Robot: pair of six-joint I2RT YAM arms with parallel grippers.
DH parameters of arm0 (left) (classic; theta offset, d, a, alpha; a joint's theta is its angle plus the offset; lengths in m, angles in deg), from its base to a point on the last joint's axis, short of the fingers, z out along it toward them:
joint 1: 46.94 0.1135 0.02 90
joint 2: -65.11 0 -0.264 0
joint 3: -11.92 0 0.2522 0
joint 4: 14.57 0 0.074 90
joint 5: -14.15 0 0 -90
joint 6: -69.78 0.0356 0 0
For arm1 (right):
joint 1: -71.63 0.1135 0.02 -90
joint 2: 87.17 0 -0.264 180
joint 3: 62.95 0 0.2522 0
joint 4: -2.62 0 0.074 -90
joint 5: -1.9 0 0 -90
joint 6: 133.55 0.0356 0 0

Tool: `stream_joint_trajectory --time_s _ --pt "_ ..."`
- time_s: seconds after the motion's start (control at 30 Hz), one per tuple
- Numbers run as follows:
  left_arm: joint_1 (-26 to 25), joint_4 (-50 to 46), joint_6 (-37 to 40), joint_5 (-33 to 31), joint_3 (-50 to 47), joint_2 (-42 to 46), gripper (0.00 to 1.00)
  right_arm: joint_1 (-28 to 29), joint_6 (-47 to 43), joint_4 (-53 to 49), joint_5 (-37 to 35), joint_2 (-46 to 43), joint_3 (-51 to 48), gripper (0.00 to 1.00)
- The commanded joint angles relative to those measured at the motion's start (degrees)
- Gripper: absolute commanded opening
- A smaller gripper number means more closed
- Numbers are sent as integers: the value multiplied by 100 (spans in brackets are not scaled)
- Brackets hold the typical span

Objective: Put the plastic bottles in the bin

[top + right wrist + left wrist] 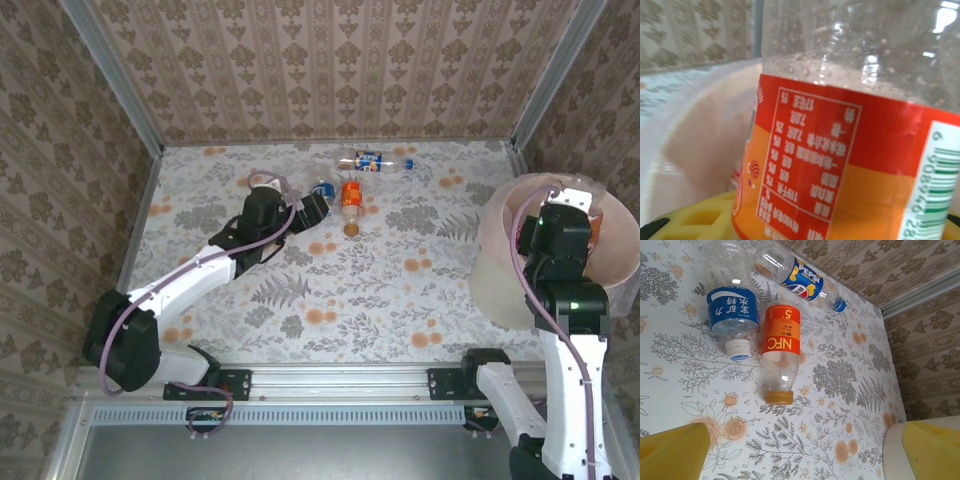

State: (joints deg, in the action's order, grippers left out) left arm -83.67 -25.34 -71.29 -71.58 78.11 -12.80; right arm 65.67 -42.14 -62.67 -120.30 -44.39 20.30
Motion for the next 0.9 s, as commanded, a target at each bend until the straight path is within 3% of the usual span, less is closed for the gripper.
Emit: stream_joint_trajectory --time_s 0.0,0.23,0.37,0.43,0.5,0.57,0.63,0.87 --pt "-23 126 -54 55 159 -23 100 -283 -208 -392 -549 45 -39 49" --pt "-17 -87 71 142 444 -193 100 -1001 -541 -314 -698 72 -325 52" --pt "-9 -167 45 264 556 -325 100 -1105 -651 -191 -811 91 -323 55" --pt "-9 -123 22 319 554 -353 100 -1153 -557 -191 -1067 192 -339 65" --pt "-7 -124 51 368 582 -370 100 -1177 -376 -233 -1432 282 -315 84" --pt "-12 -122 78 412 585 -383 100 -1220 -233 -245 -1602 279 -246 95" --pt "-5 -131 71 399 559 -372 100 -1246 -168 -255 -1598 253 -183 99" --pt "-5 -120 53 369 470 -370 100 -1248 195 -516 -1071 439 88 100"
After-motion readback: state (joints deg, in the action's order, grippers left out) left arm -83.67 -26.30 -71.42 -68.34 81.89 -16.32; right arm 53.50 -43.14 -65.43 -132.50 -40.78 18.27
